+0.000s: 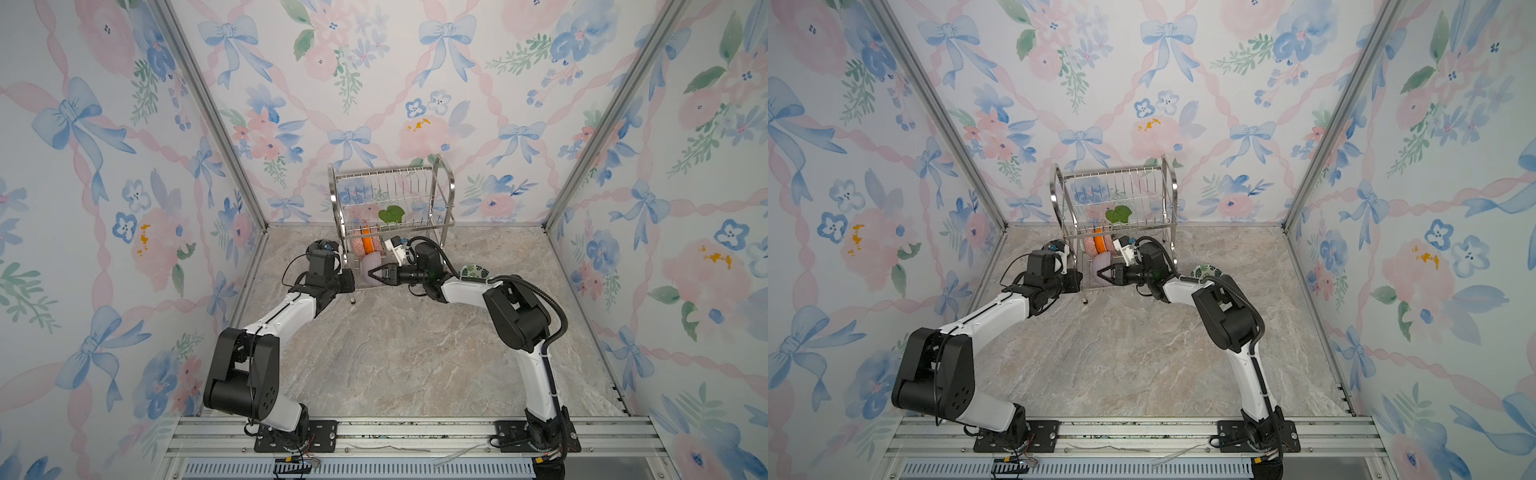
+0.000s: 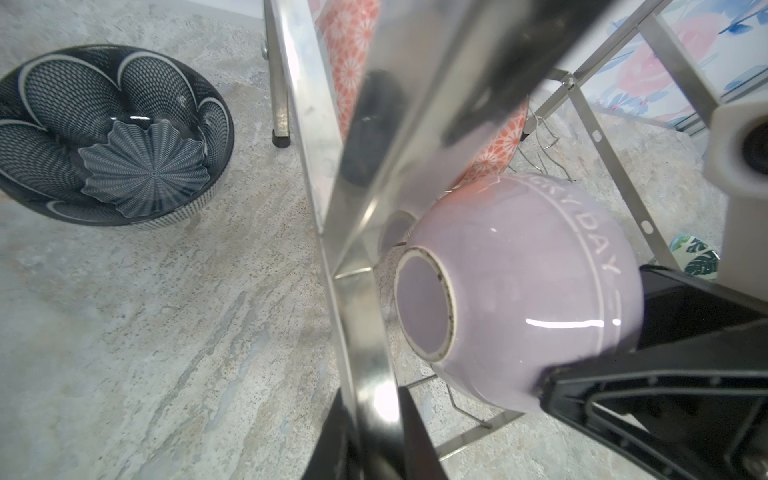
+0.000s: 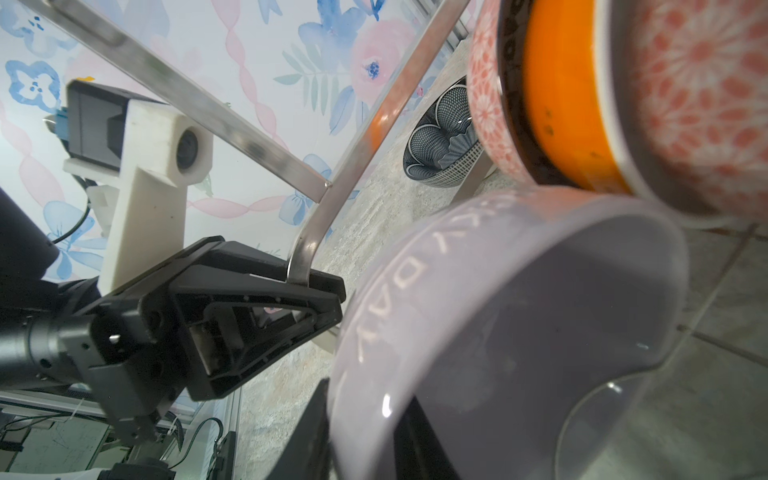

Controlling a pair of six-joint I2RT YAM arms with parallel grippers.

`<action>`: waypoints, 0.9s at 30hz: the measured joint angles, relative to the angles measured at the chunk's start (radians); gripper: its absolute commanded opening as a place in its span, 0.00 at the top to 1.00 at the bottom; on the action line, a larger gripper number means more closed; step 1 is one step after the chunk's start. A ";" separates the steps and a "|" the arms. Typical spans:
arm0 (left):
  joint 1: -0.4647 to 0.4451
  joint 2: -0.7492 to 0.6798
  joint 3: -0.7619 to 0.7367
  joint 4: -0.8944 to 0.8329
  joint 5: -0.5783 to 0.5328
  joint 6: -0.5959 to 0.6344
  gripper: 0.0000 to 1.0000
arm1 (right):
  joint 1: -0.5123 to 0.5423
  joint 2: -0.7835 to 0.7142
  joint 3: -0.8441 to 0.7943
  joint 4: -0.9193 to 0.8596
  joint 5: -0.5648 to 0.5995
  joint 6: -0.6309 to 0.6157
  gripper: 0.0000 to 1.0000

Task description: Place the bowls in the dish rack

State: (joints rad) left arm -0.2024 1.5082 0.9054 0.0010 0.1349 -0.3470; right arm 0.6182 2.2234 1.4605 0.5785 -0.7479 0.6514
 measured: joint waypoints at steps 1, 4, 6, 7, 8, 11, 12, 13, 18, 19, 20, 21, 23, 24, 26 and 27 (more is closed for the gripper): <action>0.000 0.000 0.000 0.000 0.000 0.000 0.95 | 0.002 0.000 0.002 -0.002 0.002 -0.003 0.73; 0.000 0.000 0.000 0.000 0.000 0.000 0.95 | 0.004 0.000 0.003 -0.011 0.008 -0.009 0.73; 0.000 0.000 0.000 0.000 0.000 0.000 0.94 | 0.005 0.000 0.004 -0.026 0.008 -0.023 0.72; 0.000 0.000 0.000 0.000 0.000 0.000 0.94 | 0.005 -0.002 0.005 -0.033 0.008 -0.032 0.72; 0.000 0.000 0.000 0.000 0.000 0.000 0.94 | 0.005 -0.005 0.005 -0.045 0.009 -0.043 0.72; 0.000 0.000 0.000 0.000 0.000 0.000 0.94 | 0.005 -0.016 0.005 -0.077 0.018 -0.074 0.72; 0.000 0.000 0.000 0.000 0.000 0.000 0.94 | 0.006 -0.020 0.005 -0.090 0.021 -0.085 0.72; 0.000 0.000 0.000 0.000 0.000 0.000 0.94 | 0.006 -0.025 0.005 -0.104 0.024 -0.098 0.72; 0.000 0.000 0.000 0.000 0.000 0.000 0.94 | 0.006 -0.044 0.012 -0.182 0.034 -0.168 0.72; 0.000 0.000 0.000 0.000 0.000 0.000 0.94 | 0.006 -0.047 0.021 -0.208 0.039 -0.189 0.72; 0.000 0.000 0.000 0.000 0.000 0.000 0.94 | 0.006 -0.049 0.028 -0.231 0.041 -0.207 0.72; 0.000 0.000 0.000 0.000 0.000 0.000 0.94 | 0.006 -0.053 0.032 -0.249 0.045 -0.222 0.72; 0.000 0.000 0.000 0.000 0.000 0.000 0.94 | 0.006 -0.064 0.040 -0.290 0.053 -0.255 0.72; 0.000 0.000 0.000 0.000 0.000 0.000 0.94 | 0.006 -0.068 0.042 -0.304 0.057 -0.270 0.72; 0.000 0.000 0.000 0.000 0.000 0.000 0.93 | 0.006 -0.079 0.045 -0.330 0.066 -0.294 0.72; 0.000 0.000 0.000 0.000 0.000 0.000 0.94 | 0.006 -0.084 0.045 -0.344 0.069 -0.302 0.72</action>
State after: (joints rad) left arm -0.2024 1.5082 0.9054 0.0006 0.1352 -0.3470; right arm 0.6247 2.1399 1.5059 0.2344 -0.6785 0.3492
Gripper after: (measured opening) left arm 0.161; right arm 0.282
